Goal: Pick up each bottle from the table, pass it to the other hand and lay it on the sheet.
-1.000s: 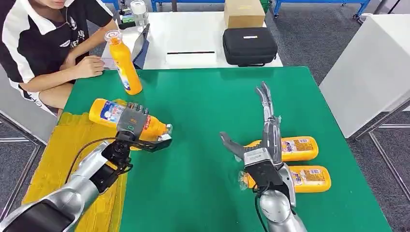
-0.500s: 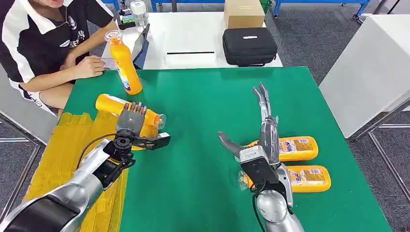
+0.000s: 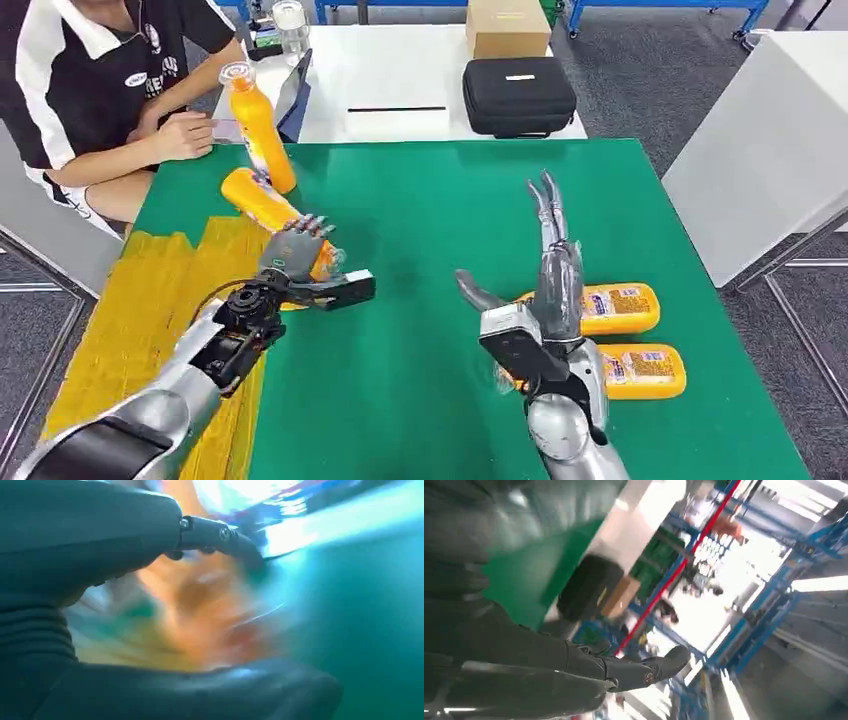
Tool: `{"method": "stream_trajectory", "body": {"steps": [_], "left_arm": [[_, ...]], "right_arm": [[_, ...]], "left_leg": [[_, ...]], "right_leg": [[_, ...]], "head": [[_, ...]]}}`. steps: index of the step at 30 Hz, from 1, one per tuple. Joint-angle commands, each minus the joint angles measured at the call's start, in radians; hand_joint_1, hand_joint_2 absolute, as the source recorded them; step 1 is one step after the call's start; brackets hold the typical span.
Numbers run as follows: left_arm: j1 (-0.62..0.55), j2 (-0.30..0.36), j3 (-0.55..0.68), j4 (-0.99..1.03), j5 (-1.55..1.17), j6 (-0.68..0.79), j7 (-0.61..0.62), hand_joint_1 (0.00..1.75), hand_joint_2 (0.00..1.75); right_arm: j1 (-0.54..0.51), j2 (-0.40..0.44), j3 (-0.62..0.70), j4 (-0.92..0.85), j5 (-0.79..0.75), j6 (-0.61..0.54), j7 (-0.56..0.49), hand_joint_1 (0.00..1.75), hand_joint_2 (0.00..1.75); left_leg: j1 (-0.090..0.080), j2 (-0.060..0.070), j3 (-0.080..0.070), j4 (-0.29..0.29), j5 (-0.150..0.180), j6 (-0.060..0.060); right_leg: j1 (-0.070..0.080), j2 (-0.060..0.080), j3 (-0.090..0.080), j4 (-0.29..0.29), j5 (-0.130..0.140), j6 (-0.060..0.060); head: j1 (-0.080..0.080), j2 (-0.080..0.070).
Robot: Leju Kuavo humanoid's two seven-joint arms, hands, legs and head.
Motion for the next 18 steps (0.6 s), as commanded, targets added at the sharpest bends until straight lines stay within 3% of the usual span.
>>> {"method": "stream_trajectory", "body": {"steps": [1, 5, 9, 10, 14, 18], "left_arm": [[0.2, -0.054, 0.216, -0.597, 0.588, -0.111, -0.217, 0.0, 1.75], [0.201, -0.053, 0.214, -0.577, 0.645, -0.096, -0.251, 0.0, 1.75], [0.219, -0.051, 0.205, -0.58, 0.691, -0.013, -0.285, 0.0, 1.75], [0.215, -0.051, 0.203, -0.565, 0.704, 0.006, -0.291, 0.0, 1.75], [0.195, -0.067, 0.19, -0.517, 0.621, 0.189, -0.276, 0.0, 1.75], [0.195, -0.073, 0.167, -0.515, 0.651, 0.211, -0.285, 0.0, 1.75]], "right_arm": [[-0.007, -0.016, -0.089, -0.015, 0.216, -0.118, -0.021, 0.0, 1.75], [0.005, 0.012, -0.125, -0.028, 0.251, -0.118, -0.056, 0.0, 1.75], [0.024, 0.071, -0.22, -0.063, 0.268, -0.118, -0.192, 0.0, 1.75], [0.022, 0.087, -0.248, -0.07, 0.262, -0.118, -0.235, 0.0, 1.75], [0.034, 0.14, -0.327, -0.093, 0.238, -0.118, -0.352, 0.0, 1.75], [0.053, 0.165, -0.381, -0.102, 0.321, -0.118, -0.376, 0.0, 1.75]], "left_leg": [[0.001, 0.004, 0.001, 0.001, -0.003, -0.001], [0.0, 0.006, 0.001, 0.0, -0.002, -0.002], [0.001, 0.004, 0.006, 0.001, -0.005, -0.005], [0.001, 0.005, 0.002, 0.0, -0.003, -0.002], [0.001, 0.002, 0.002, 0.0, -0.003, -0.002], [0.001, 0.002, 0.002, 0.0, -0.003, -0.002]], "right_leg": [[0.001, 0.0, 0.002, -0.001, -0.001, -0.001], [0.001, 0.003, 0.0, -0.001, 0.0, -0.001], [0.003, -0.004, 0.005, -0.001, -0.003, -0.003], [0.002, 0.0, 0.001, -0.001, -0.001, -0.001], [0.002, -0.003, 0.002, -0.001, -0.002, -0.001], [0.002, -0.004, 0.003, -0.002, -0.002, -0.001]], "head": [[0.001, 0.0], [0.0, 0.0], [0.0, 0.0], [0.0, 0.0], [0.0, 0.0], [0.0, 0.0]]}}
